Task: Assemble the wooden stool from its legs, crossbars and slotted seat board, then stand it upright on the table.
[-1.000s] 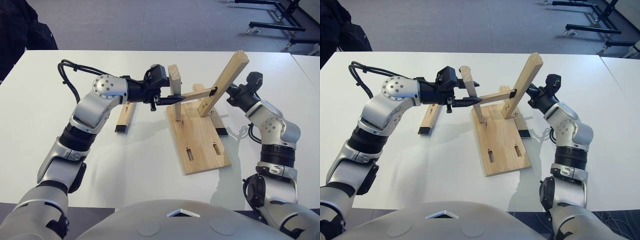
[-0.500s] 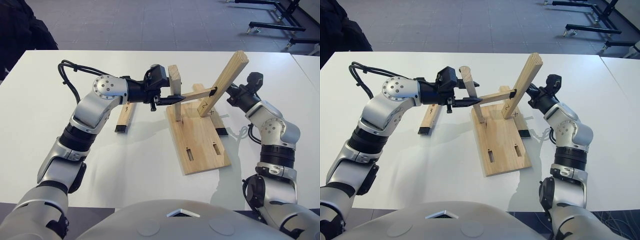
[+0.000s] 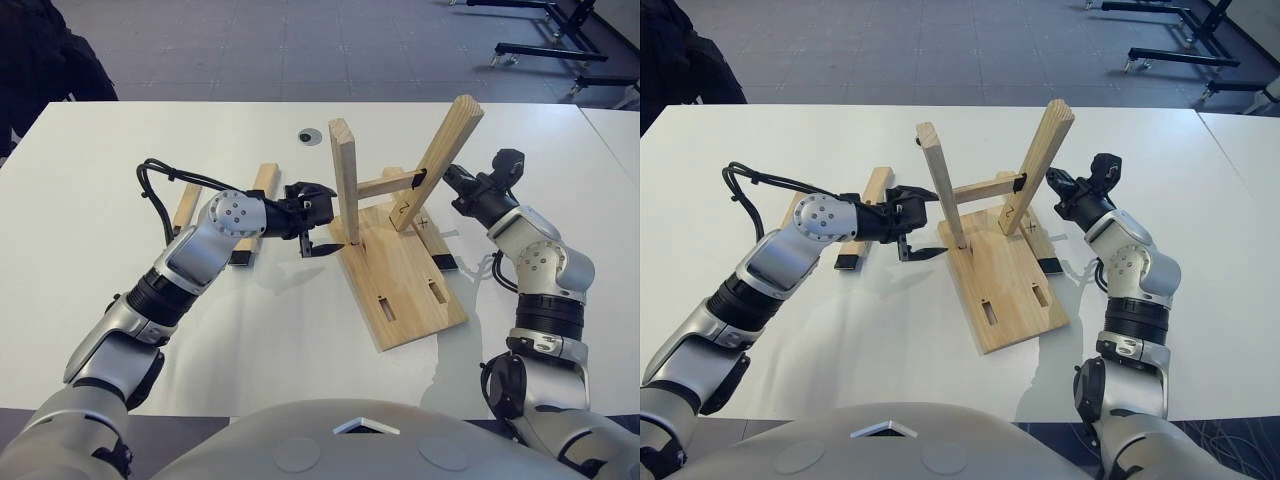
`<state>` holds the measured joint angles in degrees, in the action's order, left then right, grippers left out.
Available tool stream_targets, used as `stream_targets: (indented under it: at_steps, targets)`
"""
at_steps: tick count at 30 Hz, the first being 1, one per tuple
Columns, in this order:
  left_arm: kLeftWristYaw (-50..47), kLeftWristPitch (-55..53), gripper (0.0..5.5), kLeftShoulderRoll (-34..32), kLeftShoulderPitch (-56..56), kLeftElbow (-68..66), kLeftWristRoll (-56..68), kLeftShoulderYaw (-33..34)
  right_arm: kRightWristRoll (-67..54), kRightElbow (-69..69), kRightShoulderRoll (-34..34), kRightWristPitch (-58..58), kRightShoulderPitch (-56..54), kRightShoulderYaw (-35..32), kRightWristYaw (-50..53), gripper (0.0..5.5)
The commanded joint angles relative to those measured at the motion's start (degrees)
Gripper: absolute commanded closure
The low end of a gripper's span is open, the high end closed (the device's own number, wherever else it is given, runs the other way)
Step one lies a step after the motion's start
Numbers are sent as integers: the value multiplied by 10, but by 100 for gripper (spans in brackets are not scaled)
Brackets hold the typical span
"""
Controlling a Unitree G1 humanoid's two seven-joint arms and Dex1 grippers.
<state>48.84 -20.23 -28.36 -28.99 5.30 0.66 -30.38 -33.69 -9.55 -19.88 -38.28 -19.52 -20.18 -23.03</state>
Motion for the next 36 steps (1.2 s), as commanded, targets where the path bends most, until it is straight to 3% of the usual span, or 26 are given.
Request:
stream_targets:
  at_steps: [1,7,10,14,17,20,26,36]
  targets:
    - [14,-4,13,-7,6,7,-6,11,2,5,-4,3,8,-5,2,550]
    - [24,-7,13,-19,17,11,-1,31,-1,9,-16,-1,19,-15,0,550]
    - [46,-66,13,-36,27,52,76,112,-6,33,-58,-30,58,-30,-18,550]
    - [51,-201,13,-55,-40,97,263,306,-22,111,-113,-68,150,-45,-65,550]
    - [-5,-281,13,-35,-155,80,367,399,-34,160,-95,-74,198,-44,-65,550]
    - [-73,-327,13,-13,-250,36,420,447,-33,206,-68,-69,244,-8,-69,550]
    - [-124,-315,13,-6,-270,6,399,419,-45,248,-25,-66,275,29,-62,550]
    - [-107,-257,13,-21,-193,17,344,377,-42,258,-42,-70,278,65,-89,550]
